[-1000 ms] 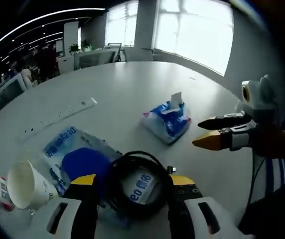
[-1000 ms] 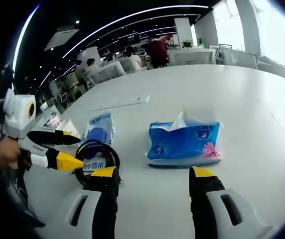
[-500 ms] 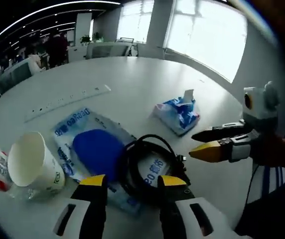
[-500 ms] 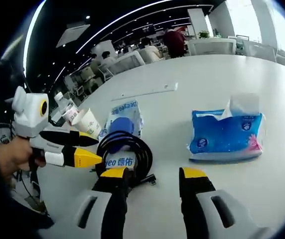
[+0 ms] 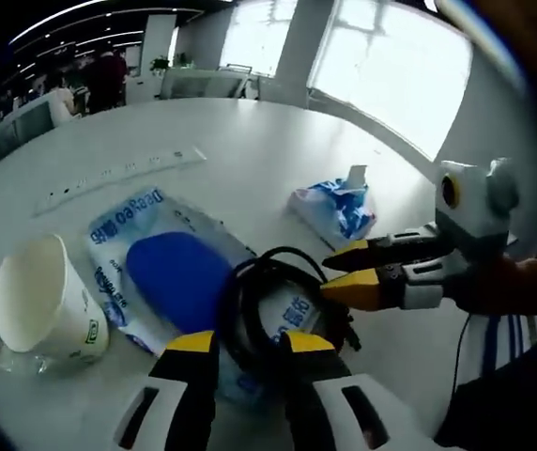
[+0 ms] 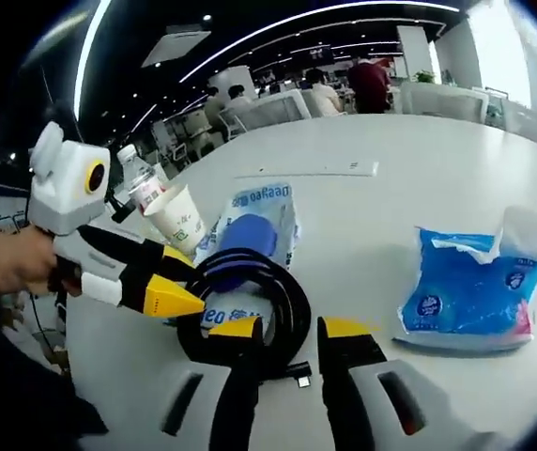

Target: Arrange the tabletop items into an orderly group along one side of the table until the central work area is clear of visible clutter.

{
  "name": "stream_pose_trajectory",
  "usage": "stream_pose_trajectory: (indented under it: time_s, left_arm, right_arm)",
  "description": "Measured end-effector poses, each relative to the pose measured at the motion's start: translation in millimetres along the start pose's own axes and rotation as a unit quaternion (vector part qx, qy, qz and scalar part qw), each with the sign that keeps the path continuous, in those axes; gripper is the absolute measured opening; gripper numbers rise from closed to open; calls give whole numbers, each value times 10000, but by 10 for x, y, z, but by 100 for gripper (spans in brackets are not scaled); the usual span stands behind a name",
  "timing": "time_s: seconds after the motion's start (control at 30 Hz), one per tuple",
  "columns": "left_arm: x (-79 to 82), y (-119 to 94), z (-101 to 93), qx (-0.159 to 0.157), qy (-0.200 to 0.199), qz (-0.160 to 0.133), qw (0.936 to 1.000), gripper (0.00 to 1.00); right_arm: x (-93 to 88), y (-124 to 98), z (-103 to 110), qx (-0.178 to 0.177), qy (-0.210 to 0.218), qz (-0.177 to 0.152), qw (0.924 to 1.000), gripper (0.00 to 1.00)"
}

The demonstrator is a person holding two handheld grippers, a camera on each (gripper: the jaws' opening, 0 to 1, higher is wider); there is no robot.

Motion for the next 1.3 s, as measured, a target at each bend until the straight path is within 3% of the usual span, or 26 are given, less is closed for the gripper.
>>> stream_pose_trajectory:
  time_s: [0.2, 0.5, 0.67, 0.83, 0.97, 1.3]
  left_arm:
    - [-10, 37, 11, -24, -55, 50, 10000, 22]
    - [-15, 62, -10, 54, 71, 58, 9999, 17]
    - [11, -10, -20, 80, 82, -73, 9999, 7]
    - [16, -43, -34, 21, -46, -112, 9999, 4]
    - [10, -92, -28, -200, -467, -165, 9986, 2]
    - [-31, -203, -107, -217, -402, -212, 9987, 1]
  right_arm:
    - [-24, 46, 71, 21, -48, 177, 9998, 13]
    - [-31, 60, 56, -65, 5, 133, 9999, 8]
    - [-23, 62, 69, -117, -38, 255, 9996, 4]
    - [-19, 50, 66, -106, 130, 316, 9994, 2]
    - [-6, -6, 48, -74, 236, 332, 9991, 1]
    - [-56, -166, 109, 49, 540, 251, 9982, 0]
Point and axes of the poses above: the point that each gripper's makers call its tool centre point, and the gripper's own axes: y roughly forward along the fingers, z roughly to its left, x roughly out of its top, the point moved 9 cm from there along -y, roughly backward along the fingers, and after that the axes turned 11 degrees about z, right-handed, at the moved point
